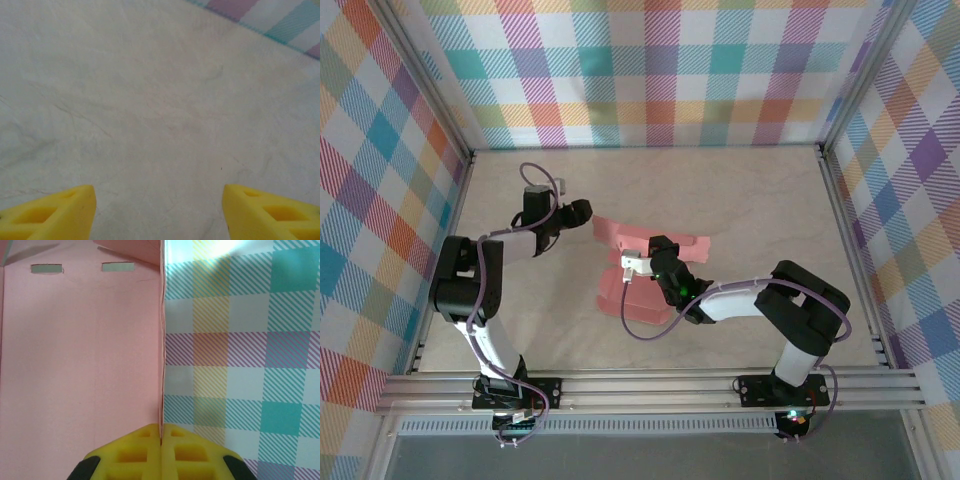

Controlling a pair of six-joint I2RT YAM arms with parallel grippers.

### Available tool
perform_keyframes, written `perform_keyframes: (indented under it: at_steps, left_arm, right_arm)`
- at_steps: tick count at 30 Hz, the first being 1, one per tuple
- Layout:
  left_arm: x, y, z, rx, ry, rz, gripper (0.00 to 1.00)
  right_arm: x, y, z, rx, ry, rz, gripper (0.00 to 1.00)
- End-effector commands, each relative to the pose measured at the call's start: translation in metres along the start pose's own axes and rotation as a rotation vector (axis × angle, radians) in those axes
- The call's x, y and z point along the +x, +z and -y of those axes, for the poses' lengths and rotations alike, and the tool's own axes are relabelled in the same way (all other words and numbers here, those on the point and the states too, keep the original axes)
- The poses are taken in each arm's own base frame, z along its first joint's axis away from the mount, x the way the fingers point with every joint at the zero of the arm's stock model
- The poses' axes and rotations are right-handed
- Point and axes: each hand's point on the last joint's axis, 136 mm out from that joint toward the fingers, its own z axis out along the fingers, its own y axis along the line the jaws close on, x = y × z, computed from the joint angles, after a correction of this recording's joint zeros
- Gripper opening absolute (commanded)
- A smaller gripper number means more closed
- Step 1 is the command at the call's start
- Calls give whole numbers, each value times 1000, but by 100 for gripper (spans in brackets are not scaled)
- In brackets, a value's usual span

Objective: Fold the paper box

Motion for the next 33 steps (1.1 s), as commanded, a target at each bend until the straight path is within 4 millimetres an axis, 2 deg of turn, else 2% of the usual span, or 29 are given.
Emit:
perform_keyframes:
  at_steps: [1, 7, 14, 16, 26, 33]
  left_arm:
    - [19, 9, 3, 59, -55, -124, 67]
    - [37, 13, 22, 189, -59, -222, 67]
    - [55, -9, 42, 310, -6, -275, 68]
    - [57, -13, 49, 356, -1, -285, 68]
    - [62, -5, 61, 427, 9, -296, 67]
    - [72, -21, 77, 501, 35, -306, 66]
  right_arm:
    - [-4, -5, 13, 53, 29, 18, 0]
    - [-3, -5, 8, 34, 37, 13, 0]
    - [-1, -5, 5, 16, 63, 5, 0]
    - [-1, -5, 6, 19, 69, 6, 0]
    - [-6, -8, 9, 31, 68, 42, 0]
    - [-7, -4, 4, 16, 70, 32, 0]
